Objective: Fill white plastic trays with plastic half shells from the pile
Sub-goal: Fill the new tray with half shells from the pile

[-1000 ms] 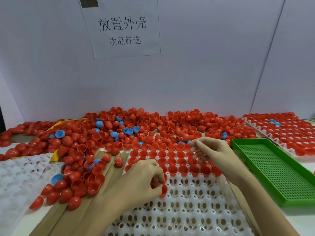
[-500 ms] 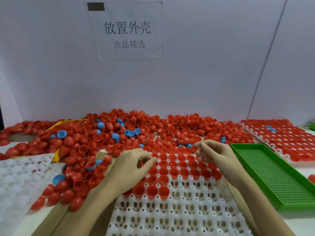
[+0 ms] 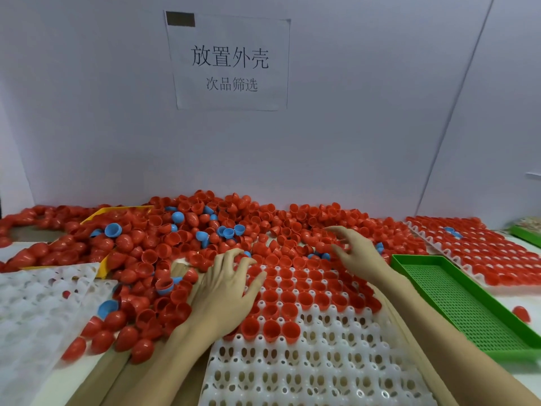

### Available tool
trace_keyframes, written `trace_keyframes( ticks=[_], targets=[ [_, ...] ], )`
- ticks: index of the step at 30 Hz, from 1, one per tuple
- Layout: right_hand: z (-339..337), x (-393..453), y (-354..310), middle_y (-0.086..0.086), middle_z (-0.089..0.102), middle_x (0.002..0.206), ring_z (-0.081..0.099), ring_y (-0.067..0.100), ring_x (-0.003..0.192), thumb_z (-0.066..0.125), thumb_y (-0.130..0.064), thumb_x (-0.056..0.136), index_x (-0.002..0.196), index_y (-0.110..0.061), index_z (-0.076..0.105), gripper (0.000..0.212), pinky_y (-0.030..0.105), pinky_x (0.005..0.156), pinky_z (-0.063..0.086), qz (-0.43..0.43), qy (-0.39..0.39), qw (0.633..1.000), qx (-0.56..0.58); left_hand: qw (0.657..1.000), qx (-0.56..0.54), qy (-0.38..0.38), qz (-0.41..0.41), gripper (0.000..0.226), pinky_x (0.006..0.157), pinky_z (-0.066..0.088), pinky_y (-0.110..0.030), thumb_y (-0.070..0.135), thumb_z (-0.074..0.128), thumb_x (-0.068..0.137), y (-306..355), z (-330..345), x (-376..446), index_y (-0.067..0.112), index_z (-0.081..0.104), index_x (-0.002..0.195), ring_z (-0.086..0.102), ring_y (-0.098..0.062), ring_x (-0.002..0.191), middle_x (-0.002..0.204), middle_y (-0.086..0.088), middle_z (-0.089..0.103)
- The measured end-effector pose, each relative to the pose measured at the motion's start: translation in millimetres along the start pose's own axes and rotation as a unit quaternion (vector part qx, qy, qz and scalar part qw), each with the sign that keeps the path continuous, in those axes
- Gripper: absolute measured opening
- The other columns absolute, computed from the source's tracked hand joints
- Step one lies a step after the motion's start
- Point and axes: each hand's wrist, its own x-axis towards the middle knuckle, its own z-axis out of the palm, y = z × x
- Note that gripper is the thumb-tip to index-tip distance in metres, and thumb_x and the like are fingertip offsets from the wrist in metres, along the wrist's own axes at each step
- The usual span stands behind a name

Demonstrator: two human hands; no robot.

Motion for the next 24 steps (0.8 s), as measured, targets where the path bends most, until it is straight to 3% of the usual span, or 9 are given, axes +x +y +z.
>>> trace_keyframes(
  ticks=[4, 7, 11, 14, 17, 19, 21, 24],
  targets=[
    [13, 34, -9, 0.004, 0.045, 0.162, 0.043, 0.024, 0.148, 0.066, -0.018, 0.102, 0.156, -0.025, 0.047, 0.058, 0.04, 0.123, 0.034, -0.019, -0.103, 0.991, -0.08, 1.0, 0.017, -0.006, 0.001, 0.05, 0.114, 0.034, -0.04, 0.067, 0.027, 0.101, 0, -2, -1, 0.037, 0.051, 0.133, 0.029, -0.011, 0.141, 0.153, 0.011, 0.026],
    [18, 46, -6, 0.007, 0.062, 0.147, 0.058, 0.027, 0.135, 0.073, -0.011, 0.097, 0.144, -0.018, 0.062, 0.049, 0.041, 0.115, 0.046, 0.008, -0.114, 0.987, -0.112, 1.0, 0.024, 0.003, 0.009, 0.048, 0.114, 0.033, -0.038, 0.065, 0.029, 0.102, 0, -4, -2, 0.035, 0.054, 0.13, 0.029, -0.012, 0.141, 0.153, 0.008, 0.028],
    [12, 41, -12, 0.006, 0.074, 0.127, 0.069, 0.021, 0.116, 0.074, -0.013, 0.097, 0.128, -0.012, 0.073, 0.031, 0.037, 0.104, 0.055, -0.005, -0.02, 0.999, -0.025, 0.999, 0.034, 0.014, 0.014, 0.047, 0.11, 0.036, -0.037, 0.064, 0.029, 0.102, 1, -4, -4, 0.035, 0.057, 0.124, 0.029, -0.013, 0.138, 0.149, 0.008, 0.032],
    [-2, 20, -23, 0.0, 0.076, 0.116, 0.073, 0.015, 0.106, 0.072, -0.02, 0.099, 0.124, -0.018, 0.074, 0.026, 0.034, 0.096, 0.061, 0.01, -0.001, 0.988, 0.155, 0.996, 0.029, 0.076, 0.037, 0.036, 0.1, 0.044, -0.034, 0.055, 0.044, 0.102, 5, -7, -6, 0.029, 0.064, 0.117, 0.038, -0.016, 0.128, 0.141, 0.005, 0.042],
    [-17, -10, -36, 0.003, 0.079, 0.116, 0.076, 0.021, 0.108, 0.07, -0.029, 0.098, 0.123, -0.021, 0.077, 0.027, 0.026, 0.086, 0.062, 0.045, -0.116, 0.91, 0.395, 0.983, 0.023, 0.143, 0.111, 0.027, 0.1, 0.046, -0.033, 0.04, 0.054, 0.102, 15, -16, -5, 0.022, 0.068, 0.116, 0.051, -0.015, 0.12, 0.126, 0.006, 0.057],
    [-21, -27, -42, 0.013, 0.076, 0.121, 0.075, 0.024, 0.107, 0.069, -0.027, 0.098, 0.126, -0.016, 0.076, 0.031, 0.025, 0.088, 0.061, 0.057, -0.191, 0.845, 0.496, 0.979, -0.055, 0.152, 0.127, 0.027, 0.098, 0.046, -0.021, 0.039, 0.056, 0.101, 28, -24, -7, 0.025, 0.065, 0.122, 0.054, -0.003, 0.115, 0.121, 0.015, 0.057],
    [-20, -40, -46, 0.022, 0.073, 0.123, 0.075, 0.019, 0.099, 0.066, -0.022, 0.102, 0.132, -0.008, 0.071, 0.033, 0.024, 0.087, 0.061, 0.043, -0.248, 0.801, 0.543, 0.969, -0.183, 0.12, 0.117, 0.031, 0.095, 0.045, -0.009, 0.044, 0.061, 0.099, 44, -29, -11, 0.032, 0.061, 0.128, 0.058, 0.005, 0.115, 0.122, 0.025, 0.057],
    [-15, -52, -48, 0.018, 0.073, 0.12, 0.074, 0.012, 0.093, 0.064, -0.019, 0.104, 0.136, -0.002, 0.067, 0.036, 0.02, 0.085, 0.06, 0.016, -0.301, 0.773, 0.558, 0.945, -0.306, 0.057, 0.104, 0.038, 0.094, 0.05, -0.012, 0.047, 0.069, 0.094, 64, -28, -17, 0.044, 0.059, 0.13, 0.062, 0.004, 0.114, 0.124, 0.025, 0.061]
  ],
)
